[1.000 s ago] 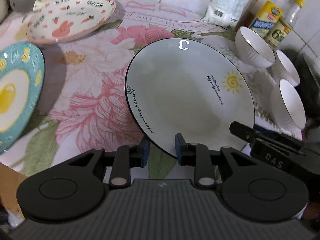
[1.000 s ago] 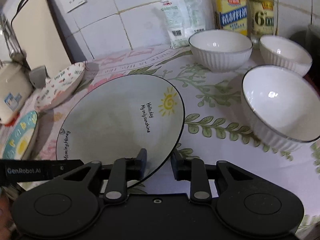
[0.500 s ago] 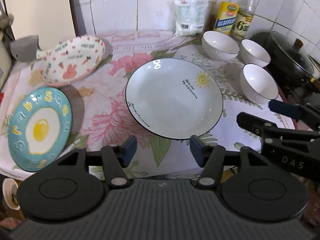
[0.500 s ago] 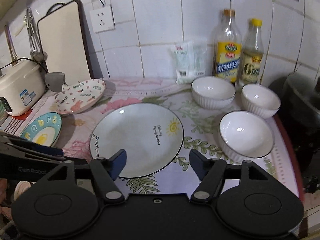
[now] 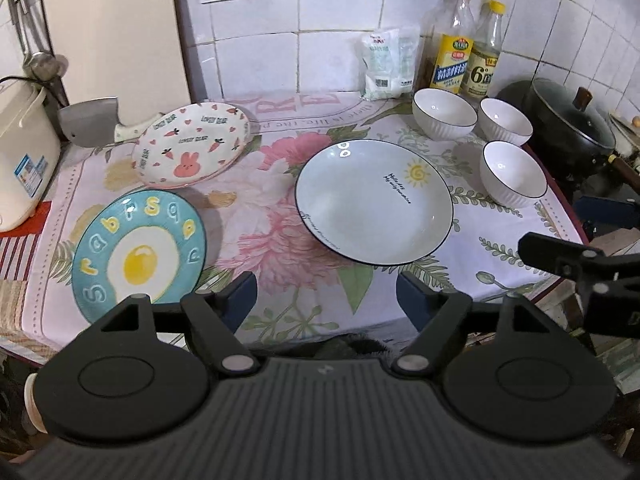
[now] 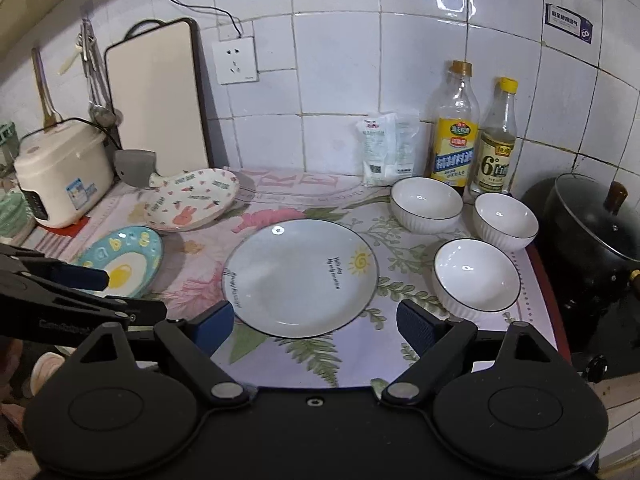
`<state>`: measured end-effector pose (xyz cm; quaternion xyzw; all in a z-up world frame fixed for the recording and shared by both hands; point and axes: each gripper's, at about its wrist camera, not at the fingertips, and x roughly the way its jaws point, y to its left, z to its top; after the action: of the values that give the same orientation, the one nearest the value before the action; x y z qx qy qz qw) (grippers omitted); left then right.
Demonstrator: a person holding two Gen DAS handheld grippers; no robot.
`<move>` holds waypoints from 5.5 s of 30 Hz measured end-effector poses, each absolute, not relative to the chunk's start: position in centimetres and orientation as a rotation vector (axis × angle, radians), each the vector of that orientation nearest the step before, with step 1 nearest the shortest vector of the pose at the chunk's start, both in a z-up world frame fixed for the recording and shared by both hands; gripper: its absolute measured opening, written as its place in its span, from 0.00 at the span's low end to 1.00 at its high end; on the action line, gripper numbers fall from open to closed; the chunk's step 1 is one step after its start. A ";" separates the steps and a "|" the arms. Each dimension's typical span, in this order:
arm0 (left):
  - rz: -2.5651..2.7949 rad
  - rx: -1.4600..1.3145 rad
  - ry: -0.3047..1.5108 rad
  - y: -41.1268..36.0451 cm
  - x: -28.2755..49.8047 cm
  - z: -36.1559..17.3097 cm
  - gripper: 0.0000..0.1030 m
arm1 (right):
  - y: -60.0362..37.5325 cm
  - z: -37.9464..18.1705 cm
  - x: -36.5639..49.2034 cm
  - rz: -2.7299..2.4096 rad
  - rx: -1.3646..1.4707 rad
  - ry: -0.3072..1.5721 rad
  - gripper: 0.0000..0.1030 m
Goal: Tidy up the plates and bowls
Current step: 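Reach both grippers to the blue fried-egg plate and close on its rim, then lift the blue plate with both grippers and carry it over the white plate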
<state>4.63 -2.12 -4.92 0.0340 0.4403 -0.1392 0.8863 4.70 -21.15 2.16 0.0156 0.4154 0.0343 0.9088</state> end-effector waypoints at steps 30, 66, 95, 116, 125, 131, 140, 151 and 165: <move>-0.046 0.006 0.809 12.6 3.6 -5.8 0.86 | -10.9 0.1 9.0 0.465 0.035 0.702 0.88; 0.012 -0.204 0.950 22.6 13.1 -20.0 0.51 | -1.2 -16.0 19.7 0.428 0.175 0.923 0.64; 0.094 -0.257 0.954 21.6 13.0 -18.1 0.28 | -2.6 -15.6 20.2 0.442 0.213 0.993 0.20; -0.029 -0.163 0.888 13.7 8.1 -9.4 0.27 | -10.3 -6.6 13.4 0.382 0.246 0.906 0.21; -0.108 -0.126 0.862 9.4 7.1 -7.0 0.27 | -14.4 -3.4 10.9 0.328 0.255 0.865 0.21; -0.156 -0.092 0.864 6.2 7.4 -6.5 0.28 | -17.2 -2.7 9.6 0.282 0.276 0.856 0.21; -0.205 -0.081 0.908 2.1 9.2 -7.8 0.28 | -21.0 -3.5 9.0 0.223 0.301 0.863 0.21; -0.247 -0.070 1.001 -1.2 11.7 -11.2 0.27 | -24.4 -6.5 9.1 0.145 0.344 0.925 0.21; -0.242 -0.077 1.104 -3.3 15.1 -14.8 0.27 | -26.3 -9.5 11.8 0.074 0.363 1.040 0.21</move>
<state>15.12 -3.26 -14.80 -0.0363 0.5229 -0.1148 0.8438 11.81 -26.34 -9.45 0.1722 0.4941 0.0350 0.8514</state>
